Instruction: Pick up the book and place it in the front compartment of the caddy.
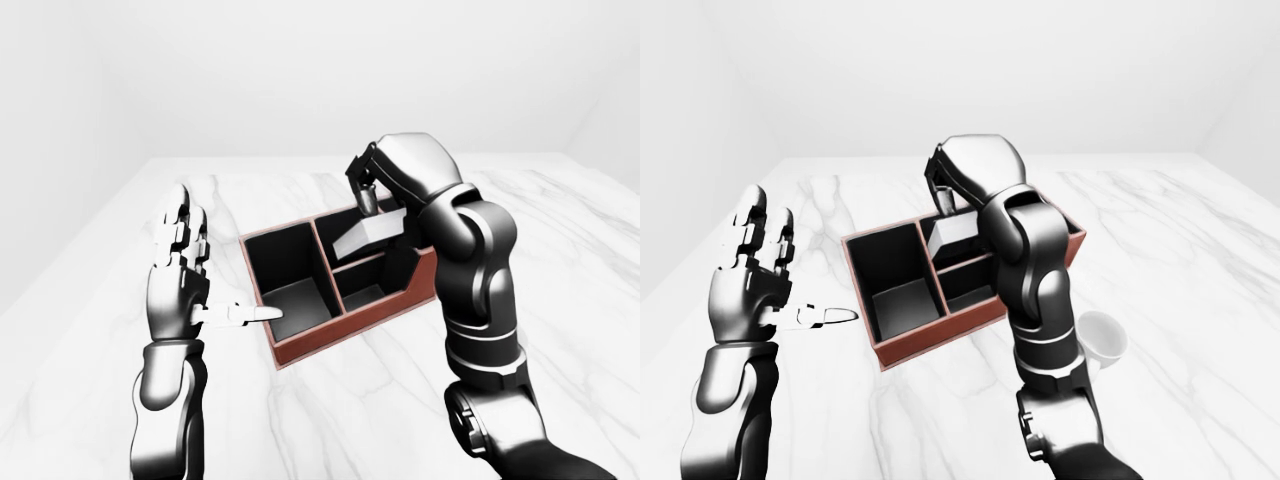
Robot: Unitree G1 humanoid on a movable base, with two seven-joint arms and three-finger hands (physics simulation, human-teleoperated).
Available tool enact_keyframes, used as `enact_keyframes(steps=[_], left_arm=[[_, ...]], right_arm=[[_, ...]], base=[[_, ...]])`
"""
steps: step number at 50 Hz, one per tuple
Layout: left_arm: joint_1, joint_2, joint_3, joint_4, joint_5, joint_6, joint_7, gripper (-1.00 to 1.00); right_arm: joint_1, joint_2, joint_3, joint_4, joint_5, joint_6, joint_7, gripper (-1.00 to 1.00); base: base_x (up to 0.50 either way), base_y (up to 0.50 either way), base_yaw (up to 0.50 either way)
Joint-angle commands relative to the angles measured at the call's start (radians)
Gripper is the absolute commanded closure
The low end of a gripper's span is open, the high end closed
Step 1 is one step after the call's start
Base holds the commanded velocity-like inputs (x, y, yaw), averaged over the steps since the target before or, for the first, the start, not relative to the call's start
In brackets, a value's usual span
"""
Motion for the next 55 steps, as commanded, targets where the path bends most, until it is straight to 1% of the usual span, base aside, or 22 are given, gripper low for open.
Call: enact_keyframes(steps=[1, 15, 29, 49, 55], left_arm=[[0.003, -0.001, -0.003, -0.008, 0.0, 0.0, 0.0, -1.0], [-0.002, 0.0, -0.001, 0.001, -0.001, 0.0, 0.0, -1.0], [-0.002, 0.0, -0.001, -0.003, -0.001, 0.0, 0.001, -1.0], [-0.001, 0.0, 0.0, -0.012, -0.003, 0.0, 0.001, -1.0], [0.001, -0.001, -0.003, -0.005, -0.001, 0.0, 0.001, -1.0]], right_arm=[[-0.097, -0.012, -0.007, 0.138, 0.018, 0.0, 0.0, 1.0], [-0.188, -0.018, -0.006, 0.289, 0.037, 0.0, 0.0, 1.0], [-0.229, -0.037, -0.008, 0.424, 0.055, 0.0, 0.0, 1.0], [-0.315, -0.024, -0.002, 0.577, 0.081, 0.0, 0.0, 1.0], [-0.352, -0.024, -0.002, 0.664, 0.101, 0.0, 0.0, 1.0]], base=[[0.0, 0.0, 0.0], [0.0, 0.0, 0.0], [0.0, 0.0, 0.0], [0.0, 0.0, 0.0], [0.0, 0.0, 0.0]])
